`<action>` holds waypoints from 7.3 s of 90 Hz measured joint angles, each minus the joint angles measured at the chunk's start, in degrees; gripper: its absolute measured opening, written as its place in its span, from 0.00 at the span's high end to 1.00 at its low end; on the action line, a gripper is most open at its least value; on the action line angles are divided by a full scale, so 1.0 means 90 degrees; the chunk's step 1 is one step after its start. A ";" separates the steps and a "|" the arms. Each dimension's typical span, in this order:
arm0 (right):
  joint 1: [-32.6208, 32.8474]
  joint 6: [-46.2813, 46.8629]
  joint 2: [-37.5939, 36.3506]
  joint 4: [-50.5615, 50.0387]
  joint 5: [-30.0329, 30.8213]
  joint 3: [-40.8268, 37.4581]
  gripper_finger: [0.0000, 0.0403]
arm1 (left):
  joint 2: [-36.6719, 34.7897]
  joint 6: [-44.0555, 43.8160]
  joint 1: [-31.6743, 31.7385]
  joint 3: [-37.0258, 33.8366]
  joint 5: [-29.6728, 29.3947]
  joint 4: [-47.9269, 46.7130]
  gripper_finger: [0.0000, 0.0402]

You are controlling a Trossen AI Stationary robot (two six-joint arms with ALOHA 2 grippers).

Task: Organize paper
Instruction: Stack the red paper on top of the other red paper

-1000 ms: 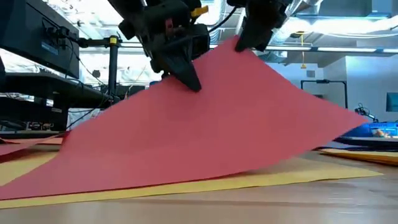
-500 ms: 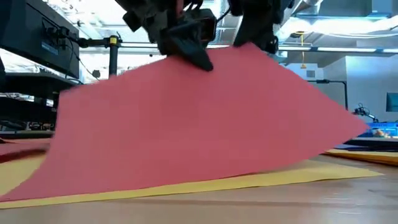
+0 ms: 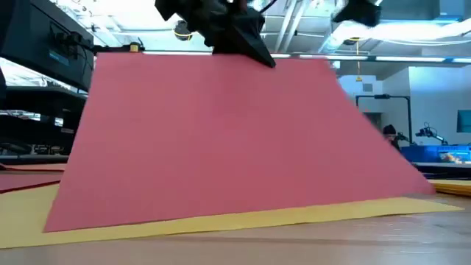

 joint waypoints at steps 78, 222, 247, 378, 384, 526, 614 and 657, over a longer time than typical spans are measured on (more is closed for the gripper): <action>0.0618 -0.0933 -0.0680 0.1106 0.0010 -0.2770 0.45 | 0.0000 -0.0369 -0.0014 -0.0036 -0.0094 -0.1059 1.00; 0.1252 -0.2234 0.2309 0.4248 -0.1717 -0.2828 1.00 | -0.0341 0.1356 0.0138 0.0210 0.0679 -0.2440 0.82; 0.1142 -0.3090 0.2276 0.3104 -0.1695 -0.1878 1.00 | -0.0894 0.1670 0.0139 0.0687 0.0432 -0.3257 0.83; 0.0380 -0.3269 0.2184 0.2004 -0.1580 -0.0104 1.00 | -0.0852 0.2513 0.0195 0.0687 -0.0021 -0.0995 0.65; 0.0332 -0.3287 0.2184 0.2013 -0.1580 -0.0023 1.00 | -0.0785 0.2368 0.0190 0.0689 -0.0023 -0.0724 0.65; -0.1723 -0.2000 0.0961 0.0745 -0.3339 0.0237 0.52 | -0.1765 -0.2329 -0.1624 0.1974 -0.0807 -0.6636 1.00; 0.0196 -0.0216 0.2679 0.3300 -0.2799 -0.1685 0.53 | -0.4267 -0.6495 -0.4636 -0.2533 -0.0217 -0.6660 1.00; 0.1059 0.1057 0.4703 0.6087 -0.2819 -0.1685 0.53 | -0.4250 -0.5177 -0.4680 -0.2533 -0.0112 -0.6673 0.98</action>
